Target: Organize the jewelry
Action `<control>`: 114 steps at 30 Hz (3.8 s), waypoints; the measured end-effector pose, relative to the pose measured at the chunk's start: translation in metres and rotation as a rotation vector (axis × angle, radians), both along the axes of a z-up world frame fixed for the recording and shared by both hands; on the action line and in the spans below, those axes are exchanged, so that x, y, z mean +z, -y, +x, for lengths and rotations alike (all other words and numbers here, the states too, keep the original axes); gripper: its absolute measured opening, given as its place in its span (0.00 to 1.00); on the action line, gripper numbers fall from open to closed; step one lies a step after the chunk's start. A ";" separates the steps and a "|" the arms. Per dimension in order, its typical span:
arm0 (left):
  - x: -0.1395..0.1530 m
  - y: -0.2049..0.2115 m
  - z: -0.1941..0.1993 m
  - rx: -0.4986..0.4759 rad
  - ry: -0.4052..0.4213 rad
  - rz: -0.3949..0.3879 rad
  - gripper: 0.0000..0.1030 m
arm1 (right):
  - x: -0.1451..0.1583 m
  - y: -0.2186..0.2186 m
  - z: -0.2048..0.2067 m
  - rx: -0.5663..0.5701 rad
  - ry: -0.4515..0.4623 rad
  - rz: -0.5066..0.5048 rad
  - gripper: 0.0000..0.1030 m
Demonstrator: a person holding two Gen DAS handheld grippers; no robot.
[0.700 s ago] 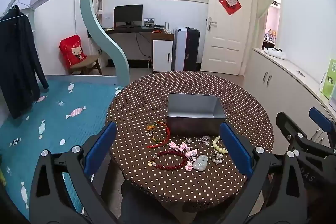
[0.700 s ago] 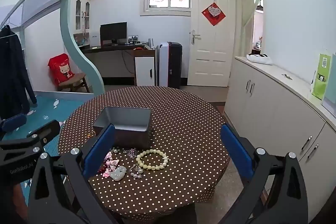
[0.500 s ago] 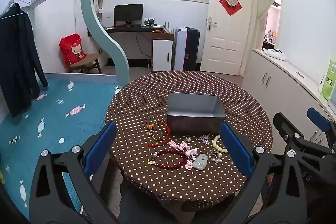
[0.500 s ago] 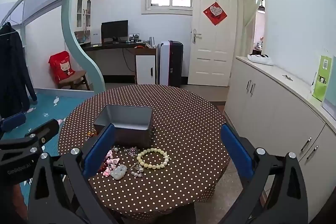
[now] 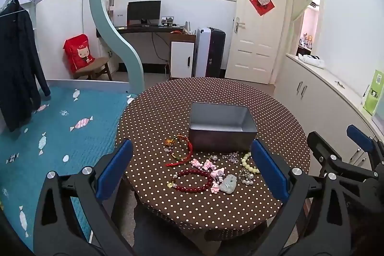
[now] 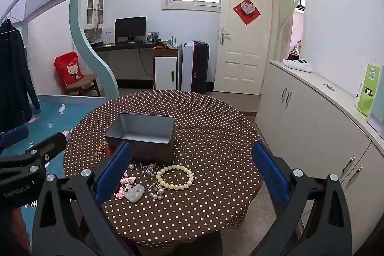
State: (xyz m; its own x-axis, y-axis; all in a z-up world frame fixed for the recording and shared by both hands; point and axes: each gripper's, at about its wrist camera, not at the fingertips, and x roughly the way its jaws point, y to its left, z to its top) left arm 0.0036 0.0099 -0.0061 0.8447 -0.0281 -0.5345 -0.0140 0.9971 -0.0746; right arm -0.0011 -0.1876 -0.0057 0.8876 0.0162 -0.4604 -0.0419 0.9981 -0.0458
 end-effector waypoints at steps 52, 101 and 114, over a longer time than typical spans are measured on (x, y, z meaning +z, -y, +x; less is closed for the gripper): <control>-0.005 0.012 0.011 -0.031 -0.024 0.029 0.95 | -0.006 0.015 0.008 -0.030 -0.067 0.045 0.93; -0.097 -0.047 0.080 0.063 -0.234 0.030 0.95 | -0.072 0.008 0.053 0.038 -0.105 0.011 0.93; -0.127 -0.051 0.094 -0.018 -0.305 0.029 0.85 | -0.105 0.017 0.074 0.058 -0.167 -0.068 0.77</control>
State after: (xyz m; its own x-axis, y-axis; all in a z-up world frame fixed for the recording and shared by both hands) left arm 0.0971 0.0612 -0.1327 0.6445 -0.0229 -0.7642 -0.0136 0.9991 -0.0414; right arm 0.0732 -0.2050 -0.1111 0.7974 0.0288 -0.6027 -0.1115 0.9887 -0.1003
